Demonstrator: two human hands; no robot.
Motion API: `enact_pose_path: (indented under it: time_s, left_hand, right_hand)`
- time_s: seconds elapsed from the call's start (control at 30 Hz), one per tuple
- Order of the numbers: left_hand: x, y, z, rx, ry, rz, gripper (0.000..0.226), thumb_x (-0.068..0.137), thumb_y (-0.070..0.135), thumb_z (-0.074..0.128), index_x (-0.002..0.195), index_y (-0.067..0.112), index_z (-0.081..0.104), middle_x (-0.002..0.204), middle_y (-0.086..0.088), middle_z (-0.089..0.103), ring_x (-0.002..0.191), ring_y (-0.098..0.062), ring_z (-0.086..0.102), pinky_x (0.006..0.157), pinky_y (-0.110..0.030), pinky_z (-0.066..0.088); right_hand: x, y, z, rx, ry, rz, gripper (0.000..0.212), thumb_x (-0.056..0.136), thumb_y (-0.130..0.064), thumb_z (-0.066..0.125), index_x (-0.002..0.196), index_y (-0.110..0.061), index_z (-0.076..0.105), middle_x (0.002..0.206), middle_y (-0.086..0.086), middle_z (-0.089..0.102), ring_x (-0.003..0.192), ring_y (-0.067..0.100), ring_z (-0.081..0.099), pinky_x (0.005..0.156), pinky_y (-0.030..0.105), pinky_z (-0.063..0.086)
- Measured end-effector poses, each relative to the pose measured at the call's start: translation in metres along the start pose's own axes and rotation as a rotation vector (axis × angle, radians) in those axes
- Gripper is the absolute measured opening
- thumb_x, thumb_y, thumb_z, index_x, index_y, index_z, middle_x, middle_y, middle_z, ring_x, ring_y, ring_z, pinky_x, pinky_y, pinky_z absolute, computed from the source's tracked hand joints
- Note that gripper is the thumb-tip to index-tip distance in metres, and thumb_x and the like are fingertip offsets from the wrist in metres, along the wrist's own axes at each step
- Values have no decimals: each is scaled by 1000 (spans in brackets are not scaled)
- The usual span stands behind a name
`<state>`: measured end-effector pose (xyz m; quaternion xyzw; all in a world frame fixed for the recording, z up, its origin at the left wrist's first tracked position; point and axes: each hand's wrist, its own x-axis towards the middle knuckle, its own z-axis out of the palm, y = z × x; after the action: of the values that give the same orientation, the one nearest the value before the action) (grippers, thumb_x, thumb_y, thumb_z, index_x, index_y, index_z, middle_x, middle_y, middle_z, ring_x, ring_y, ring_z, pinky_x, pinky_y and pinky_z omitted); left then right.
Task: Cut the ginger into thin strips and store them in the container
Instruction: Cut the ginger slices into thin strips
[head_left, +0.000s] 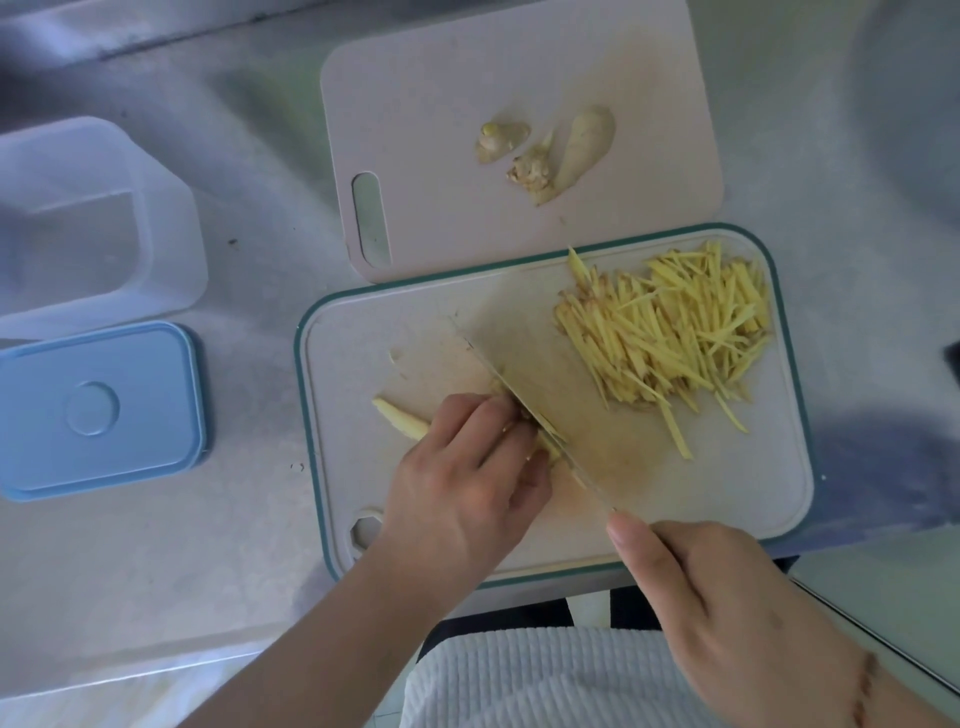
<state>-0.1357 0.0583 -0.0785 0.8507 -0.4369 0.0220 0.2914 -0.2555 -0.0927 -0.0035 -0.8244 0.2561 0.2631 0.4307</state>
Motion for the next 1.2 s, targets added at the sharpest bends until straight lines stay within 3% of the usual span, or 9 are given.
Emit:
enact_pose_path:
  time_s: [0.07,0.27,0.43,0.57,0.67,0.77,0.93,1.07,1.2]
  left_hand:
    - [0,1,1,-19,11,-10,4,85,4,73,83,3,75,93,-8,71,83,-29,65,77,-31,54]
    - [-5,-1,1,0,-12,4,6,88,9,75,88,3,77,96,-9,72,88,-30,67,80,-33,54]
    - [-3,1,3,70,9,-9,7,85,9,74,81,3,75,91,-10,71,80,-29,65,69,-36,54]
    - [-2,2,1,72,10,-17,9,79,10,79,79,3,73,87,-10,69,77,-29,64,68,-33,53]
    - [-2,1,1,74,13,-15,8,81,10,78,80,4,74,85,-9,68,77,-28,62,68,-32,51]
    - [-2,1,0,63,14,-18,6,82,10,78,81,5,75,85,-8,69,77,-29,63,68,-33,52]
    - [-1,1,1,28,22,-13,6,83,7,76,79,4,74,86,-9,69,77,-29,63,70,-31,52]
    - [-4,-1,-1,26,-18,-7,6,86,7,73,85,2,75,94,-11,71,80,-31,64,69,-36,53]
    - [-3,0,-1,40,-7,-2,8,86,6,70,80,2,73,90,-11,70,77,-31,63,66,-37,53]
  right_hand:
    - [4,0,4,-36,-6,10,78,69,-86,1,52,-19,37,50,-9,47,49,13,43,51,21,35]
    - [19,-9,10,15,57,-30,72,75,-83,3,49,-21,29,46,-6,43,44,14,39,47,21,33]
    - [-9,10,14,31,180,-39,92,81,-85,11,54,-13,60,54,4,58,54,13,55,61,31,42]
    - [-12,9,18,-124,297,-147,83,96,-67,19,53,-12,62,44,-3,53,56,7,54,52,24,43]
    - [-7,9,14,-18,165,-2,97,77,-88,4,59,-13,63,58,4,59,61,11,56,64,31,43]
    - [-6,13,12,-54,120,16,95,68,-92,-2,54,-14,51,68,-4,61,58,14,55,62,31,42]
    - [14,0,11,-51,29,-11,77,71,-86,1,50,-20,34,48,-7,46,46,14,42,50,24,37]
    - [18,-5,7,-17,48,-43,68,77,-80,8,49,-21,27,45,-4,41,44,14,37,48,20,33]
    - [-3,2,5,-23,32,0,72,75,-84,7,53,-23,40,47,-3,43,46,14,40,49,20,33]
